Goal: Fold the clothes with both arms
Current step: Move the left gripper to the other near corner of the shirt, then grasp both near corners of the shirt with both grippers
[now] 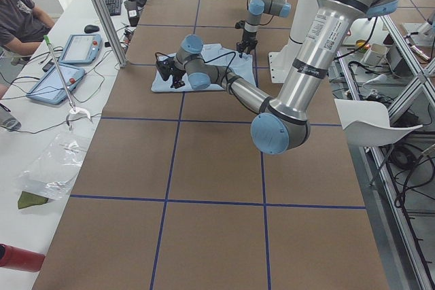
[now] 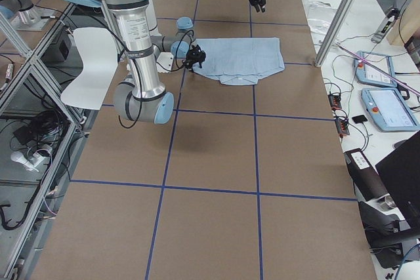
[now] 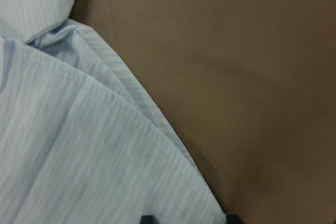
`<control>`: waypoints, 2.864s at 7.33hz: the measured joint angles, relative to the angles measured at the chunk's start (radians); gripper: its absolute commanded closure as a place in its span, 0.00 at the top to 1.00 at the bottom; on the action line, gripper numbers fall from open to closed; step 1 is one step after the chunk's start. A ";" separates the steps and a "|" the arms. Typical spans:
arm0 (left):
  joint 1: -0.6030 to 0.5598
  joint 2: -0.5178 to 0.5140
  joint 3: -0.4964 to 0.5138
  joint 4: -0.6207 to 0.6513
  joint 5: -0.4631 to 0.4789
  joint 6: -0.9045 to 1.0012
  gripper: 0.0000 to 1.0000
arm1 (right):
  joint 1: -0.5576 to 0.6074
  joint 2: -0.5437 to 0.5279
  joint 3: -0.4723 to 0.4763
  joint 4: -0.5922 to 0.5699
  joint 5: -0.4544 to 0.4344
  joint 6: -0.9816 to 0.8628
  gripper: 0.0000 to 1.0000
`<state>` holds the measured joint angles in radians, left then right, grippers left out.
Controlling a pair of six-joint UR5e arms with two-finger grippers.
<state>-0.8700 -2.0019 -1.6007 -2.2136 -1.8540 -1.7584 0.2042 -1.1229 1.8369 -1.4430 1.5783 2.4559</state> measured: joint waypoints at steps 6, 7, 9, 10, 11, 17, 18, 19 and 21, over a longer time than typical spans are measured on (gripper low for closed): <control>0.016 0.003 -0.008 -0.001 0.001 -0.040 0.60 | 0.000 -0.003 0.029 -0.041 0.008 -0.002 0.00; 0.030 0.005 -0.018 -0.001 0.003 -0.058 0.60 | 0.000 -0.002 0.033 -0.046 0.009 -0.001 0.00; 0.113 0.050 -0.108 0.016 0.028 -0.115 0.60 | 0.001 -0.008 0.046 -0.049 0.009 -0.002 0.00; 0.200 0.073 -0.186 0.069 0.069 -0.182 0.60 | 0.003 -0.011 0.054 -0.049 0.009 -0.002 0.00; 0.305 0.085 -0.264 0.145 0.132 -0.259 0.60 | 0.004 -0.013 0.059 -0.049 0.009 -0.002 0.00; 0.680 0.211 -0.370 0.240 0.324 -0.540 0.60 | -0.001 -0.010 0.062 -0.047 0.008 -0.003 0.00; 0.704 0.218 -0.370 0.241 0.326 -0.558 0.60 | -0.002 -0.009 0.062 -0.047 0.008 -0.003 0.00; 0.724 0.221 -0.370 0.241 0.328 -0.571 0.59 | -0.002 -0.008 0.062 -0.046 0.008 -0.003 0.00; 0.738 0.221 -0.369 0.241 0.331 -0.582 0.25 | -0.003 -0.008 0.063 -0.046 0.009 -0.003 0.00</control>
<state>-0.1317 -1.7806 -1.9702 -1.9721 -1.5233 -2.3404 0.2010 -1.1307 1.8995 -1.4895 1.5875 2.4528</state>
